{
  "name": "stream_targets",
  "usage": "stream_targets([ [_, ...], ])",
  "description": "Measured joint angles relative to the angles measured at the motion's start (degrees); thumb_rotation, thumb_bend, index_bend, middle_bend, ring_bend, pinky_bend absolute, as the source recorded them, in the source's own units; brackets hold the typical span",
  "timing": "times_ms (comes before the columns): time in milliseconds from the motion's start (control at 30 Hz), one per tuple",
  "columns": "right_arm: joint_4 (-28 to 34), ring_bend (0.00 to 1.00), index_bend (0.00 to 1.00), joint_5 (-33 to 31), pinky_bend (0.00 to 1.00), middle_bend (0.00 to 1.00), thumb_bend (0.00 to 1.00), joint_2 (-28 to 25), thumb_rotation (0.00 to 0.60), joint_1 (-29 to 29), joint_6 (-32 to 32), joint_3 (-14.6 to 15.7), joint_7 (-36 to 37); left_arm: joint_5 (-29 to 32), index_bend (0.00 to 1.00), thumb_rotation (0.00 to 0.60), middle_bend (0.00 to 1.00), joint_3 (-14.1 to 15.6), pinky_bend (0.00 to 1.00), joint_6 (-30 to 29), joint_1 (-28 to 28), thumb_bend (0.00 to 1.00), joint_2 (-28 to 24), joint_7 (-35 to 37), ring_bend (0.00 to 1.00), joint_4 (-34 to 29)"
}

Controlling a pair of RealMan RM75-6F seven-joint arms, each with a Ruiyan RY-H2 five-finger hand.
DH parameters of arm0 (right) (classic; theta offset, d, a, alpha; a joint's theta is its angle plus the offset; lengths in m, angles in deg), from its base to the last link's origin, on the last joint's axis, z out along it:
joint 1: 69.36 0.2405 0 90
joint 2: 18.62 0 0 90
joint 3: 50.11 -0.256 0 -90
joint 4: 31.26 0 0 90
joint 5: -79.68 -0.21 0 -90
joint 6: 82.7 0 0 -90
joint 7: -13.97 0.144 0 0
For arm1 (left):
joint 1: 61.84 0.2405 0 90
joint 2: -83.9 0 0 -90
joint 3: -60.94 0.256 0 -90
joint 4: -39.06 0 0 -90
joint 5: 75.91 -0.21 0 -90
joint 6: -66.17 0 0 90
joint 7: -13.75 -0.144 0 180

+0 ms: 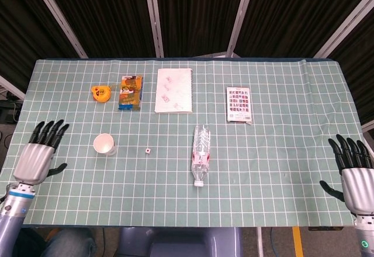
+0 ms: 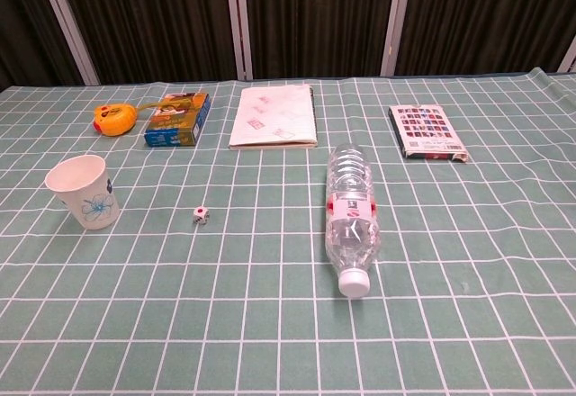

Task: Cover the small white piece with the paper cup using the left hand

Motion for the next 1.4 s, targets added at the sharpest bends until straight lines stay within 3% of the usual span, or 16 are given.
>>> stream_targets([
  [133, 0.19, 0.00, 0.00, -0.36, 0.00, 0.00, 0.00, -0.19, 0.600, 0.15, 0.64, -0.01, 1.23, -3.63, 0.09, 0.600, 0.00, -0.08, 0.00, 4.01, -3.76, 0.00, 3.65, -6.62, 0.00, 5.52],
  [433, -0.63, 0.00, 0.00, -1.60, 0.00, 0.00, 0.00, -0.20, 0.600, 0.96, 2.83, -0.07, 2.14, -4.91, 0.13, 0.600, 0.00, 0.57, 0.02, 14.39, -10.47, 0.00, 13.26, -23.71, 0.00, 14.54],
  [567, -0.73, 0.00, 0.00, -1.82, 0.00, 0.00, 0.00, -0.24, 0.600, 1.03, 2.92, -0.18, 2.30, -5.97, 0.16, 0.600, 0.08, 1.32, 0.09, 16.09, -12.18, 0.00, 16.46, -27.06, 0.04, 18.05],
  [667, -0.76, 0.00, 0.00, -1.81, 0.00, 0.00, 0.00, -0.24, 0.600, 1.05, 2.97, -0.14, 2.37, -6.82, 0.25, 0.600, 0.21, 1.65, 0.19, 16.07, -12.79, 0.00, 18.14, -27.88, 0.15, 20.30],
  [733, -0.76, 0.00, 0.00, -1.80, 0.00, 0.00, 0.00, -0.28, 0.600, 1.04, 2.92, -0.14, 2.47, -7.25, 0.38, 0.600, 0.30, 1.78, 0.28, 15.82, -13.02, 0.00, 19.09, -28.43, 0.23, 21.65],
  [800, -0.76, 0.00, 0.00, -1.84, 0.00, 0.00, 0.00, -0.30, 0.600, 1.03, 2.89, -0.15, 2.56, -7.70, 0.46, 0.600, 0.37, 1.85, 0.34, 15.17, -13.20, 0.00, 20.06, -29.05, 0.29, 23.07],
  [900, -0.77, 0.00, 0.00, -1.92, 0.00, 0.00, 0.00, -0.33, 0.600, 1.04, 2.96, -0.15, 2.69, -7.90, 0.49, 0.600, 0.43, 1.73, 0.41, 13.88, -13.20, 0.00, 21.04, -29.66, 0.36, 24.50],
  [1033, -0.78, 0.00, 0.00, -1.98, 0.00, 0.00, 0.00, -0.31, 0.600, 1.11, 3.17, -0.10, 2.76, -7.45, 0.54, 0.600, 0.47, 1.38, 0.47, 12.98, -12.89, 0.00, 21.45, -29.42, 0.41, 25.29],
  [1200, -0.77, 0.00, 0.00, -2.06, 0.00, 0.00, 0.00, -0.22, 0.600, 1.21, 3.40, -0.02, 2.63, -6.23, 0.55, 0.600, 0.47, 0.99, 0.48, 12.25, -12.40, 0.00, 21.32, -26.03, 0.41, 25.68],
  [1400, -0.60, 0.00, 0.00, -2.00, 0.00, 0.00, 0.00, -0.27, 0.600, 1.26, 3.53, 0.09, 2.64, -2.36, 0.55, 0.600, 0.47, -1.14, 0.48, 11.12, -11.02, 0.00, 20.25, -15.49, 0.41, 23.37],
])
